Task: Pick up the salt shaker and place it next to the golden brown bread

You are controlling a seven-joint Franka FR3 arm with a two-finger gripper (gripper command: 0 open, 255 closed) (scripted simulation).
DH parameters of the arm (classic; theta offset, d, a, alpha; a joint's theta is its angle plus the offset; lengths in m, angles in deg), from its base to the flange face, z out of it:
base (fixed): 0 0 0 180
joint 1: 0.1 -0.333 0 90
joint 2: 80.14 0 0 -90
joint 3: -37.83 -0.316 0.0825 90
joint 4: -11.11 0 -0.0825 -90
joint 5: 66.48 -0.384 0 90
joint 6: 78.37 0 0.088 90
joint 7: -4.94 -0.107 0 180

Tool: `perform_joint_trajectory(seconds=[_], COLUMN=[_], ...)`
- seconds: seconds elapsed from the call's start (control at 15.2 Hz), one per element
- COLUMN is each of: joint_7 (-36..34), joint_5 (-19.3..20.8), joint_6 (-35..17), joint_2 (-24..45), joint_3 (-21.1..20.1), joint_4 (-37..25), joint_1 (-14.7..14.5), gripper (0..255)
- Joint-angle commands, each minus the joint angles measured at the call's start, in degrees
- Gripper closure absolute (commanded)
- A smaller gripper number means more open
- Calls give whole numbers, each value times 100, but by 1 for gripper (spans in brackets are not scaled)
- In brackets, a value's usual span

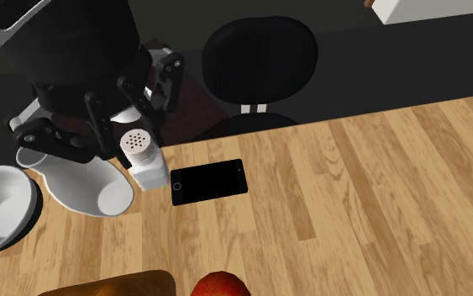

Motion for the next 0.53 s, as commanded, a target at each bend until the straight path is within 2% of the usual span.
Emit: perform_joint_trajectory(seconds=[0.0,0.46], joint_7=[276,1242], joint_5=[39,218], joint_6=[-18,-93], joint_2=[-101,-288], joint_3=[188,884], joint_4=[97,266], joint_1=[94,433], gripper=[255,255])
